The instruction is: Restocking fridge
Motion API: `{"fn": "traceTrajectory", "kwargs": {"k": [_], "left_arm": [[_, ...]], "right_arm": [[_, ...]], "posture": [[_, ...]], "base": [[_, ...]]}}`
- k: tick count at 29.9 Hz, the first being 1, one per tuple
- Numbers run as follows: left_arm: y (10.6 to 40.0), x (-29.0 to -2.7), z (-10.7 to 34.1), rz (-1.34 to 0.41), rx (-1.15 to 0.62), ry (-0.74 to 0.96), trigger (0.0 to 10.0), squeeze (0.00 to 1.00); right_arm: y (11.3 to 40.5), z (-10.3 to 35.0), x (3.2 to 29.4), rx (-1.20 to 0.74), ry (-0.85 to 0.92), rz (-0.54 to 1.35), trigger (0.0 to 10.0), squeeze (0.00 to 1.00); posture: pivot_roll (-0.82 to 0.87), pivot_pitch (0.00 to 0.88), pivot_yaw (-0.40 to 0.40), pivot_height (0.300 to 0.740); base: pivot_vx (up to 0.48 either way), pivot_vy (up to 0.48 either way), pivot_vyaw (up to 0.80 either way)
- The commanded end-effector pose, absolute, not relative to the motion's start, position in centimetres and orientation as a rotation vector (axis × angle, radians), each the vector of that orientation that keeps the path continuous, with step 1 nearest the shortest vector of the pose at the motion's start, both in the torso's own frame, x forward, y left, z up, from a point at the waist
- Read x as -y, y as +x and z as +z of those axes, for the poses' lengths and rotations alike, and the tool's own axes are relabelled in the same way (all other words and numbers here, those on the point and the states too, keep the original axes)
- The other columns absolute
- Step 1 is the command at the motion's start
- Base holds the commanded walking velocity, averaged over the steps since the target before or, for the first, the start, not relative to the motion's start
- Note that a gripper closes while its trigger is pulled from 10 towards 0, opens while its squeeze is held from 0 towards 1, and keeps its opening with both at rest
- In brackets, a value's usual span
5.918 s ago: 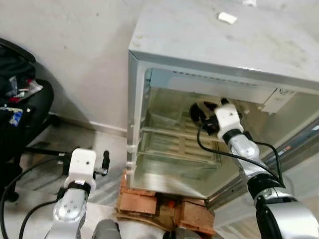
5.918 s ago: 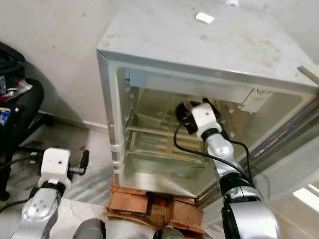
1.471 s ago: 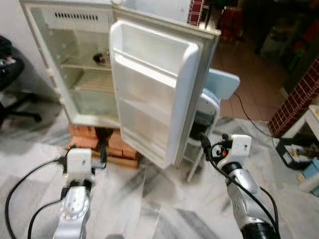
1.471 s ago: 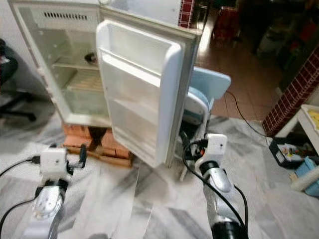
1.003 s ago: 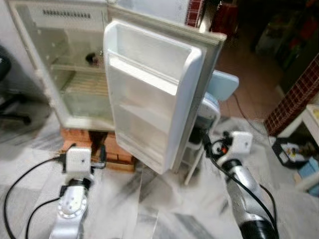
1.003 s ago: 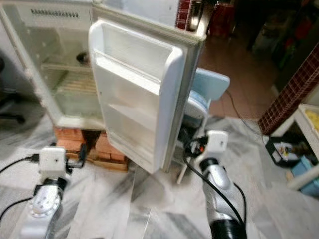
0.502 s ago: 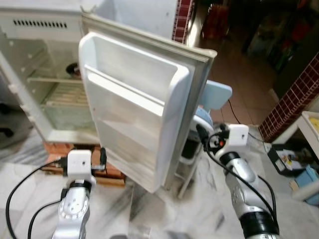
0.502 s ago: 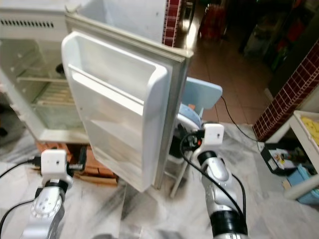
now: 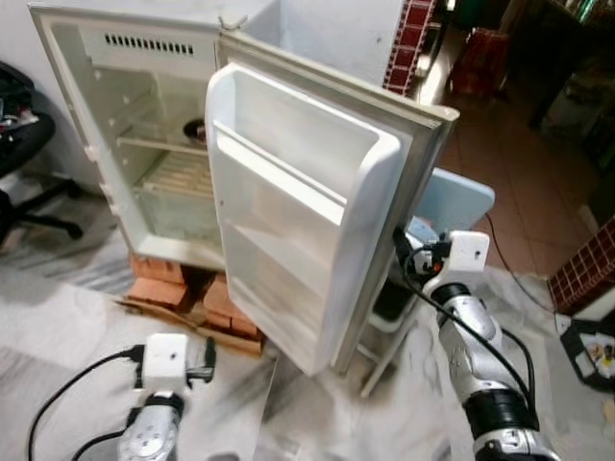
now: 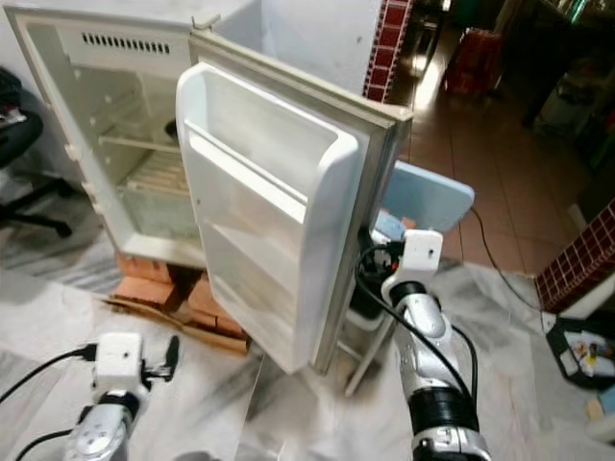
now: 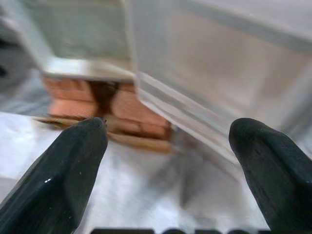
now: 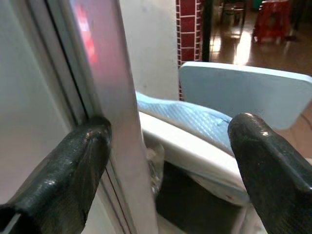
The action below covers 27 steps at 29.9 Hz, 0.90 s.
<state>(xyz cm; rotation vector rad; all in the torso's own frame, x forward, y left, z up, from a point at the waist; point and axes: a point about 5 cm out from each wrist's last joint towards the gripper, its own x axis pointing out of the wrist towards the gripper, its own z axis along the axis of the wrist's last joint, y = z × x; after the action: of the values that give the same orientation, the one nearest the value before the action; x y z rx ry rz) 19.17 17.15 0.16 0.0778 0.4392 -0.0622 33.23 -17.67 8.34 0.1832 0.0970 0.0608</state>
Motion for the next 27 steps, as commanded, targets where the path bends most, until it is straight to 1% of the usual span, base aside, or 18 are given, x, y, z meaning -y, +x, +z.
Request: {"fn": "traceTrajectory", "kwargs": {"k": [1,3,5,6,8,9,10,11,27], "left_arm": [[19.3,-17.1,-0.1,-0.081,-0.456,0.076,10.0,0.0],[19.3,-17.1,-0.1,-0.082,-0.456,0.076,10.0,0.0],[19.3,-17.1,-0.1,-0.086,-0.461,0.074,10.0,0.0],[19.3,-17.1,-0.1,-0.086,-0.465,0.073,10.0,0.0],[19.3,-17.1,-0.1,-0.087,-0.468,0.072,10.0,0.0],[19.3,-17.1,-0.1,-0.087,-0.468,0.072,10.0,0.0],[19.2,-17.1,-0.1,-0.087,-0.47,0.071,10.0,0.0],[19.2,-17.1,-0.2,-0.086,-0.472,0.072,10.0,0.0],[19.2,-17.1,-0.2,-0.086,-0.472,0.072,10.0,0.0]], "right_arm": [[34.3,9.7,17.4,-0.057,0.221,0.1,10.0,0.0],[34.5,10.0,17.1,-0.05,0.243,0.131,10.0,0.0],[34.8,10.9,16.0,-0.017,0.332,0.232,10.0,0.0],[34.9,13.2,14.1,0.069,0.538,0.421,10.0,0.0],[34.6,15.1,12.9,0.133,0.669,0.555,10.0,0.0],[34.6,15.1,12.9,0.133,0.669,0.555,10.0,0.0],[34.0,16.9,12.0,0.184,0.765,0.69,10.0,0.0],[33.3,18.2,11.3,0.215,0.818,0.79,10.0,0.0],[33.3,18.2,11.3,0.215,0.818,0.79,10.0,0.0]], "posture": [[0.09,0.0,-0.067,0.74],[0.09,0.0,-0.067,0.74],[0.1,0.0,-0.067,0.74],[0.1,0.0,-0.069,0.74],[0.1,0.0,-0.07,0.74],[0.1,0.0,-0.07,0.74],[0.11,0.0,-0.077,0.74],[0.11,0.0,-0.077,0.74],[0.11,0.0,-0.077,0.74]], "base": [[0.0,0.0,0.0],[0.0,0.0,0.0],[0.0,0.0,0.0],[0.0,0.0,0.0],[0.0,0.0,0.0],[0.0,0.0,0.0],[0.0,0.0,0.0],[0.0,0.0,0.0],[0.0,0.0,0.0]]}}
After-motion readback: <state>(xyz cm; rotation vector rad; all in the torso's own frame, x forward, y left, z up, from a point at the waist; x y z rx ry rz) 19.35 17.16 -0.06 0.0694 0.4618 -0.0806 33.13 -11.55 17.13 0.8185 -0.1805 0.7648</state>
